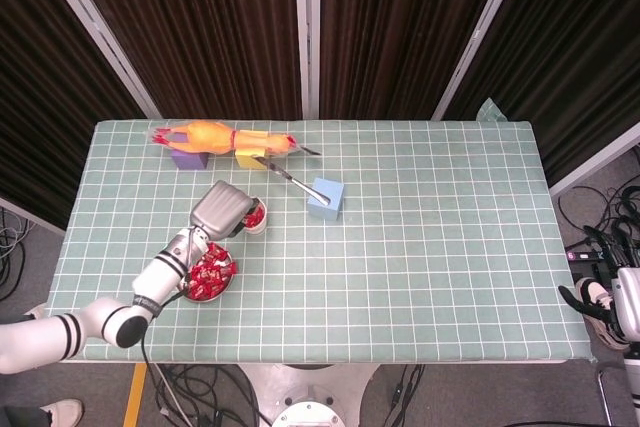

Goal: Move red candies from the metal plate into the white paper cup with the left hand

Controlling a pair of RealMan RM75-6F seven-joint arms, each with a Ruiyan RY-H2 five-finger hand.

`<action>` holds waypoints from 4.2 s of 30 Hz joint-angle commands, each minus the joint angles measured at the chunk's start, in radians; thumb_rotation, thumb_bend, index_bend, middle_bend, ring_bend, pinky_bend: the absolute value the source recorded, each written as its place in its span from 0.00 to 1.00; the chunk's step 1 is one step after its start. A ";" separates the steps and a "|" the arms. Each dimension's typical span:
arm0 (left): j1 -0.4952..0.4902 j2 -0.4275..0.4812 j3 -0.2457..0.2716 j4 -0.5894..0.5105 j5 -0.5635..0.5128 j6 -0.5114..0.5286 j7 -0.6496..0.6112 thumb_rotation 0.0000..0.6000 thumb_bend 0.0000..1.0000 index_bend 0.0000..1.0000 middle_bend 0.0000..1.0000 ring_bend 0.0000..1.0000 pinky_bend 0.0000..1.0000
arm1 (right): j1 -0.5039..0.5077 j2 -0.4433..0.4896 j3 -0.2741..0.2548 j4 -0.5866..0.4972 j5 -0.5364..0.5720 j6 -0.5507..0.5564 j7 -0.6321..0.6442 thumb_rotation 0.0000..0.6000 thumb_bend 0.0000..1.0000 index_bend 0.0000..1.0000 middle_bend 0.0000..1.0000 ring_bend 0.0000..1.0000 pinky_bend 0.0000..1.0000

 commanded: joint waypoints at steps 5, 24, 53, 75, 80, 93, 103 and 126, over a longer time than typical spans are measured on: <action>-0.067 -0.082 0.002 0.132 -0.099 -0.050 0.027 1.00 0.53 0.69 0.73 0.95 1.00 | -0.005 0.001 0.001 0.005 0.007 0.001 0.004 1.00 0.12 0.12 0.18 0.03 0.31; -0.105 -0.106 0.054 0.146 -0.203 -0.022 0.097 1.00 0.53 0.46 0.48 0.92 1.00 | -0.004 -0.002 0.005 0.010 0.016 -0.010 0.004 1.00 0.12 0.12 0.18 0.03 0.31; 0.237 0.053 0.287 -0.097 0.169 0.359 -0.130 1.00 0.29 0.39 0.40 0.89 1.00 | 0.011 -0.005 0.005 0.006 -0.012 -0.013 0.005 1.00 0.12 0.12 0.18 0.03 0.32; 0.255 -0.118 0.257 0.054 0.025 0.209 0.076 1.00 0.29 0.35 0.36 0.89 1.00 | 0.012 0.005 0.005 -0.015 -0.009 -0.010 -0.014 1.00 0.12 0.12 0.18 0.05 0.33; 0.260 -0.140 0.254 0.092 0.031 0.205 0.084 1.00 0.29 0.42 0.41 0.89 1.00 | 0.012 0.007 0.004 -0.017 -0.009 -0.010 -0.016 1.00 0.12 0.12 0.18 0.05 0.34; 0.266 -0.149 0.237 0.141 0.062 0.174 0.026 1.00 0.37 0.57 0.57 0.91 1.00 | 0.014 0.008 0.004 -0.019 -0.003 -0.016 -0.019 1.00 0.12 0.12 0.18 0.05 0.34; 0.265 -0.135 0.228 0.147 0.105 0.143 -0.054 1.00 0.52 0.68 0.70 0.94 1.00 | 0.014 0.008 0.004 -0.017 -0.002 -0.017 -0.015 1.00 0.12 0.12 0.18 0.05 0.34; 0.088 -0.027 0.006 0.021 0.072 0.072 -0.102 1.00 0.56 0.66 0.70 0.94 1.00 | 0.013 0.003 0.003 0.001 0.003 -0.021 0.003 1.00 0.12 0.12 0.18 0.05 0.35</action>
